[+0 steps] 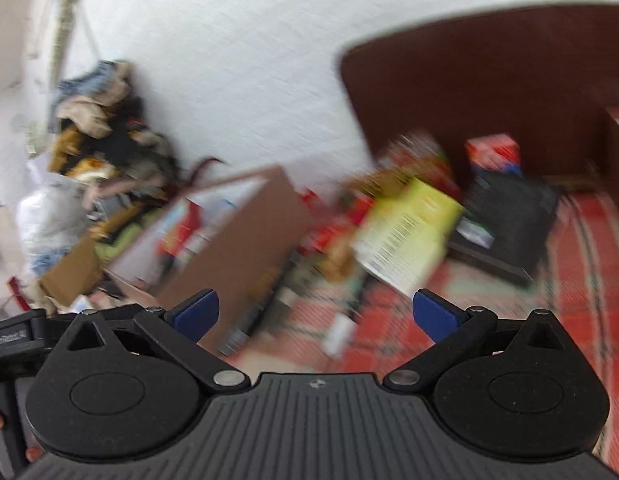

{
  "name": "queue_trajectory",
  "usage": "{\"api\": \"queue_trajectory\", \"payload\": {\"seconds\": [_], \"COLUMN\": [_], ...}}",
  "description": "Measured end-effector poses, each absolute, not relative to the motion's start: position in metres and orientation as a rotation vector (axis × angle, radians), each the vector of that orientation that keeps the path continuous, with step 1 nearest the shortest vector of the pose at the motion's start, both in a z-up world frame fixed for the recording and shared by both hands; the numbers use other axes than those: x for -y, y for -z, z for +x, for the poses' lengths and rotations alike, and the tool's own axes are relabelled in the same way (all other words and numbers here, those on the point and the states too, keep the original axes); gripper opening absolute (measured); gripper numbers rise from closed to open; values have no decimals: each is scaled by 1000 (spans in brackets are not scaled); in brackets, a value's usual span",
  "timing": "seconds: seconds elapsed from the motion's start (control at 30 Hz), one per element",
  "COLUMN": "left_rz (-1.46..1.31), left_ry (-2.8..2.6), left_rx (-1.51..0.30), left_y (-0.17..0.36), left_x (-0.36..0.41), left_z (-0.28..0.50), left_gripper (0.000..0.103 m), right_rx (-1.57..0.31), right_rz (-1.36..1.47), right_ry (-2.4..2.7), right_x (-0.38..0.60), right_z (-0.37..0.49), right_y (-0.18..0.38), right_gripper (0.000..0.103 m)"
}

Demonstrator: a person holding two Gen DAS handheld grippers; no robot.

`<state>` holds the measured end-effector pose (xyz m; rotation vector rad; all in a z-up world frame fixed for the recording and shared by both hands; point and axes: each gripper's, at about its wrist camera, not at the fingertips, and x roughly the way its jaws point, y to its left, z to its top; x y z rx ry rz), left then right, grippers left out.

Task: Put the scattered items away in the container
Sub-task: 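Move both tools back over the table toward the white-capped marker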

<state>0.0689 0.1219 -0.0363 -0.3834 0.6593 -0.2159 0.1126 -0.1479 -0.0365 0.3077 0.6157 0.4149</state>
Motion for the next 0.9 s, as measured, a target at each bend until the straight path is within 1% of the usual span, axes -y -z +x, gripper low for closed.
{"api": "queue_trajectory", "payload": {"seconds": [0.13, 0.2, 0.27, 0.33, 0.47, 0.53, 0.67, 0.9], "left_rz": [-346, -342, -337, -322, -277, -264, -245, -219], "left_ry": [179, 143, 110, 76, 78, 106, 142, 101], "left_rx": [-709, -718, -724, -720, -709, -718, -715, -674], "left_y": [66, 75, 81, 83, 83, 85, 91, 95], "left_x": [-108, -109, -112, -116, -121, -120, -115, -112], "left_z": [69, 70, 73, 78, 92, 98, 110, 129], "left_gripper": [102, 101, 97, 97, 87, 84, 84, 83], "right_rx": [-704, -728, -735, -737, -760, -771, -771, -688], "right_rz": [280, 258, 236, 217, 197, 187, 161, 108], "right_ry": [-334, -335, -342, -347, -341, -335, -317, -329], "right_x": [157, 153, 148, 144, 134, 131, 128, 125], "right_z": [102, 100, 99, 101, 111, 114, 121, 134], "right_y": [75, 83, 86, 87, 94, 100, 108, 108], "right_gripper": [103, 103, 103, 103, 103, 103, 103, 102]}}
